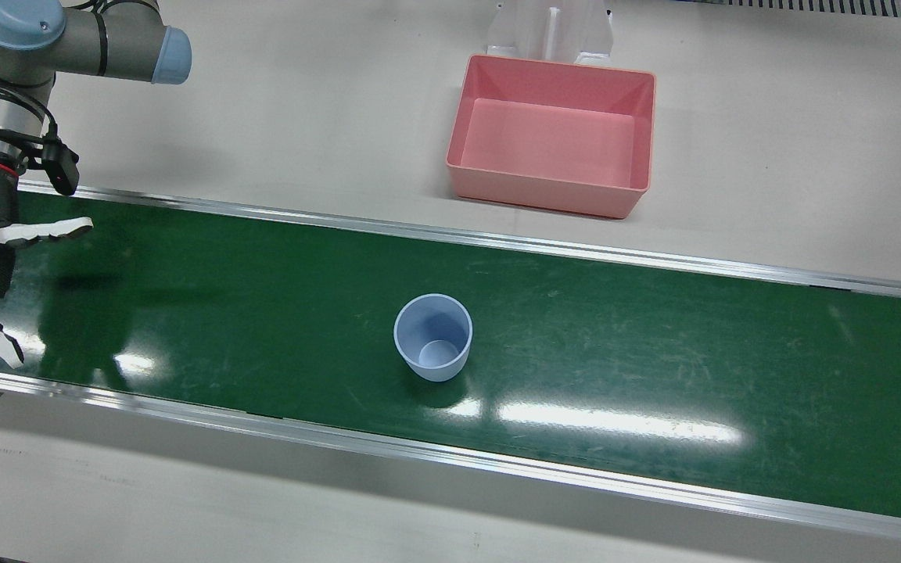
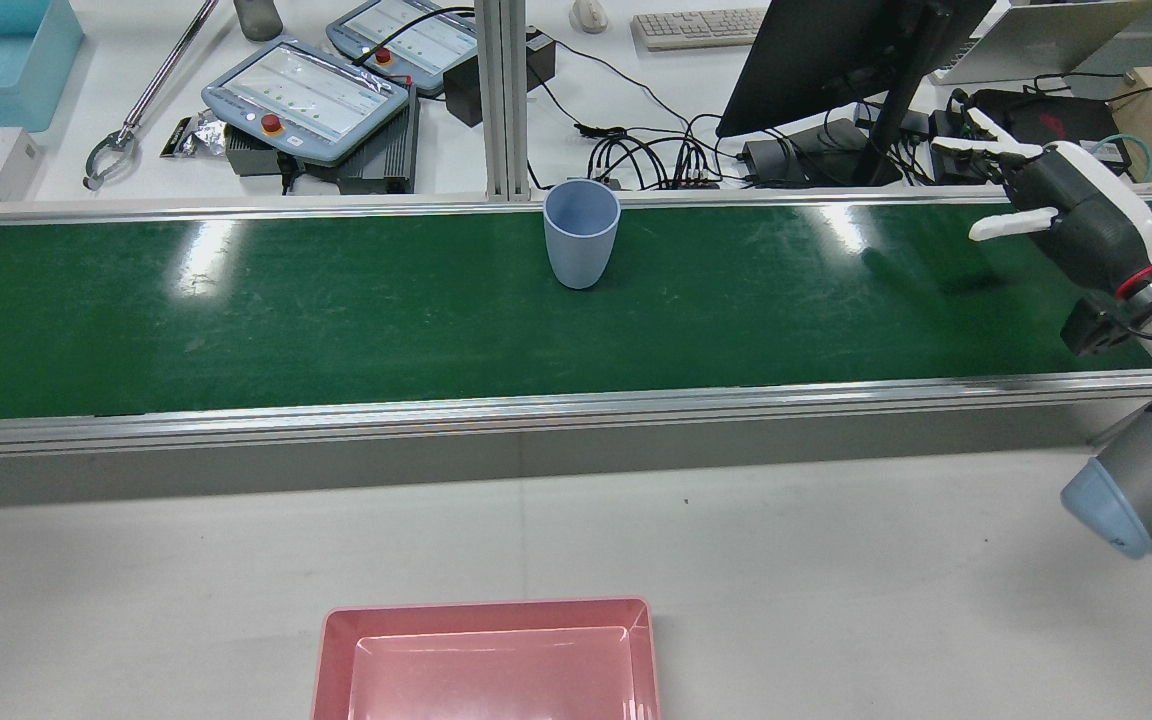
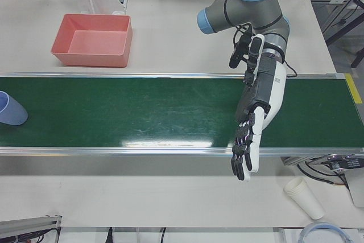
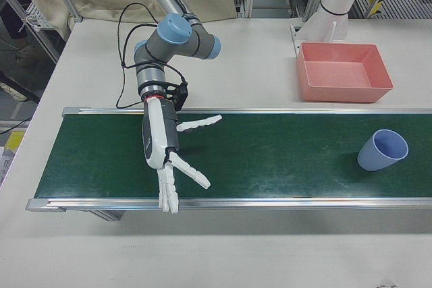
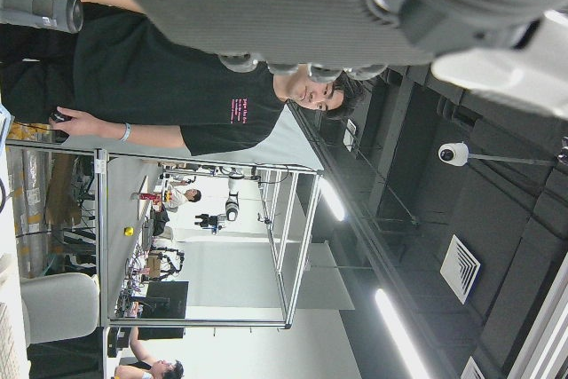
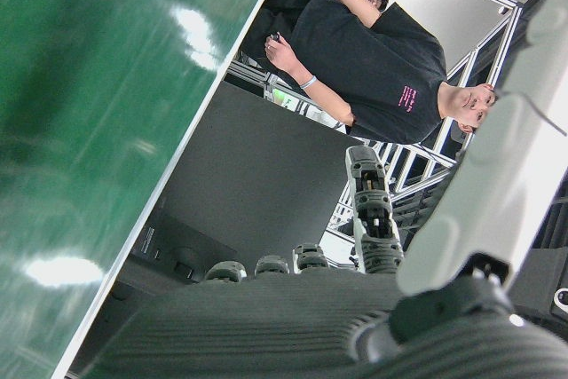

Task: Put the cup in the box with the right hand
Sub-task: 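Reach the right hand to the blue cup on the belt and grasp it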

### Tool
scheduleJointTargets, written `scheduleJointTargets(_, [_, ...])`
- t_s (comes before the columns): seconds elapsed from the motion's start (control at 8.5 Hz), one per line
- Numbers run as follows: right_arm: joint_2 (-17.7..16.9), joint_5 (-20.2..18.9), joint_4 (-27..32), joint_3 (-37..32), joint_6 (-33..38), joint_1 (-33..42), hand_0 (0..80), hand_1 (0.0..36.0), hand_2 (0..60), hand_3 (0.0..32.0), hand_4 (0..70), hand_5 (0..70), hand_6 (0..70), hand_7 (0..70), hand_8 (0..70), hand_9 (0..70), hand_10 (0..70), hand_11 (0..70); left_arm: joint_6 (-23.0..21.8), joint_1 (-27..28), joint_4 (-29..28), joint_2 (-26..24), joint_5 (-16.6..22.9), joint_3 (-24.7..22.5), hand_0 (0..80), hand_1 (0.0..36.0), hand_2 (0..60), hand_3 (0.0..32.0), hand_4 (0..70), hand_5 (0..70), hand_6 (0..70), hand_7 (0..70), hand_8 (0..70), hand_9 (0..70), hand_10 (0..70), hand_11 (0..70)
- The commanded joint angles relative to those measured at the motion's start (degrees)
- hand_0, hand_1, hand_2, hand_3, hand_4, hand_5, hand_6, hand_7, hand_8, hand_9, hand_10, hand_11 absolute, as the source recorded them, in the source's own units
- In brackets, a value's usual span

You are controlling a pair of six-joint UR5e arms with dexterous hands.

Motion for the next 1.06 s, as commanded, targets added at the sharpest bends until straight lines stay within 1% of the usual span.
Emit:
scheduleJointTargets(0.0, [0.00, 0.00, 0.00, 0.03, 0.01, -0.47, 47.1, 8.5, 0.0, 0.0, 13.8, 2.4, 1.9, 6.2, 0.0, 0.0, 0.0, 0.0, 0.00, -0.05, -0.09, 0.00, 0.00, 0.00, 0.0, 0.0, 0.0, 0.0, 0.0, 0.0, 0.0, 0.0, 0.0, 0.0, 0.0, 0.0])
scheduleJointTargets(0.12, [0.00, 0.00, 0.00, 0.03, 0.01, -0.56, 46.4, 9.3, 3.5, 0.0, 12.5, 2.4, 1.9, 6.2, 0.0, 0.0, 0.0, 0.0, 0.00, -0.05, -0.09, 0.00, 0.00, 0.00, 0.0, 0.0, 0.0, 0.0, 0.0, 0.0, 0.0, 0.0, 0.0, 0.0, 0.0, 0.0])
scheduleJointTargets(0.24, [0.00, 0.00, 0.00, 0.03, 0.10, -0.82, 47.2, 8.6, 0.0, 0.0, 13.7, 2.4, 1.9, 5.9, 0.0, 0.0, 0.0, 0.0, 0.00, -0.05, 0.00, 0.00, 0.00, 0.00, 0.0, 0.0, 0.0, 0.0, 0.0, 0.0, 0.0, 0.0, 0.0, 0.0, 0.0, 0.0])
scheduleJointTargets(0.35, [0.00, 0.00, 0.00, 0.03, 0.10, -1.26, 45.9, 10.5, 7.1, 0.0, 11.3, 2.5, 2.0, 6.2, 0.0, 0.0, 0.0, 0.0, 0.00, 0.04, -0.09, 0.00, 0.00, 0.00, 0.0, 0.0, 0.0, 0.0, 0.0, 0.0, 0.0, 0.0, 0.0, 0.0, 0.0, 0.0])
scheduleJointTargets(0.47, [0.00, 0.00, 0.00, 0.03, 0.10, -1.44, 46.6, 9.7, 3.5, 0.0, 12.4, 2.5, 2.0, 6.4, 0.0, 0.0, 0.0, 0.0, 0.00, -0.05, -0.09, 0.00, 0.00, 0.00, 0.0, 0.0, 0.0, 0.0, 0.0, 0.0, 0.0, 0.0, 0.0, 0.0, 0.0, 0.0])
scheduleJointTargets(0.59, [0.00, 0.00, 0.00, 0.12, 0.10, -1.79, 46.6, 9.7, 3.5, 0.0, 12.4, 2.5, 2.0, 6.2, 0.0, 0.0, 0.0, 0.0, 0.00, 0.04, 0.00, 0.00, 0.00, 0.00, 0.0, 0.0, 0.0, 0.0, 0.0, 0.0, 0.0, 0.0, 0.0, 0.0, 0.0, 0.0])
scheduleJointTargets(0.71, [0.00, 0.00, 0.00, 0.12, 0.10, -2.31, 47.2, 8.8, 0.0, 0.0, 13.5, 2.5, 1.9, 6.2, 0.0, 0.0, 0.0, 0.0, 0.00, -0.05, 0.00, 0.00, 0.00, 0.00, 0.0, 0.0, 0.0, 0.0, 0.0, 0.0, 0.0, 0.0, 0.0, 0.0, 0.0, 0.0])
scheduleJointTargets(0.82, [0.00, 0.00, 0.00, 0.20, 0.10, -3.19, 45.5, 11.5, 10.7, 0.0, 9.8, 2.5, 1.9, 6.0, 0.0, 0.0, 0.0, 0.0, 0.00, 0.04, 0.00, 0.00, 0.09, 0.00, 0.0, 0.0, 0.0, 0.0, 0.0, 0.0, 0.0, 0.0, 0.0, 0.0, 0.0, 0.0])
scheduleJointTargets(0.94, [0.00, 0.09, 0.00, 0.29, 0.10, -3.46, 46.6, 9.8, 3.6, 0.0, 12.1, 2.5, 1.9, 6.0, 0.0, 0.0, 0.0, 0.0, 0.00, 0.04, 0.00, 0.00, 0.00, 0.00, 0.0, 0.0, 0.0, 0.0, 0.0, 0.0, 0.0, 0.0, 0.0, 0.0, 0.0, 0.0])
